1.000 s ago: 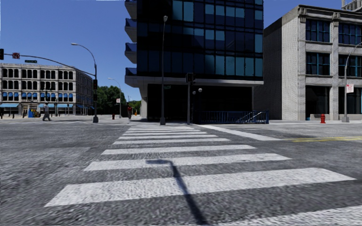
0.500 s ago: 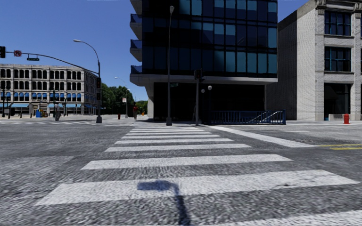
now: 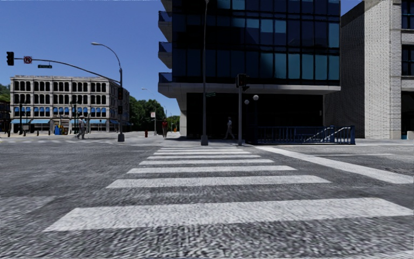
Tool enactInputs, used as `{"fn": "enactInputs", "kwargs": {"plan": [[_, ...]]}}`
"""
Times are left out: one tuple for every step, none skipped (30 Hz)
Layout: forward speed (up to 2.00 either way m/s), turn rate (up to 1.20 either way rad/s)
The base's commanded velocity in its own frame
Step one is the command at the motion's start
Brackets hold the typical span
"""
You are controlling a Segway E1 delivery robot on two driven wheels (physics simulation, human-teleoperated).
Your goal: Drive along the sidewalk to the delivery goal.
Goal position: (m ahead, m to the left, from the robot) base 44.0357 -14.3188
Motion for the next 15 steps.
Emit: {"fn": "enactInputs", "kwargs": {"plan": [[2.00, 0.31], [2.00, 0.31], [2.00, 0.31], [2.00, 0.30], [2.00, 0.10], [2.00, 0.00], [2.00, 0.00], [2.00, 0.00], [2.00, 0.00], [2.00, 0.00], [2.00, 0.00], [2.00, 0.00], [2.00, 0.00], [2.00, 0.00], [2.00, 0.00]]}}
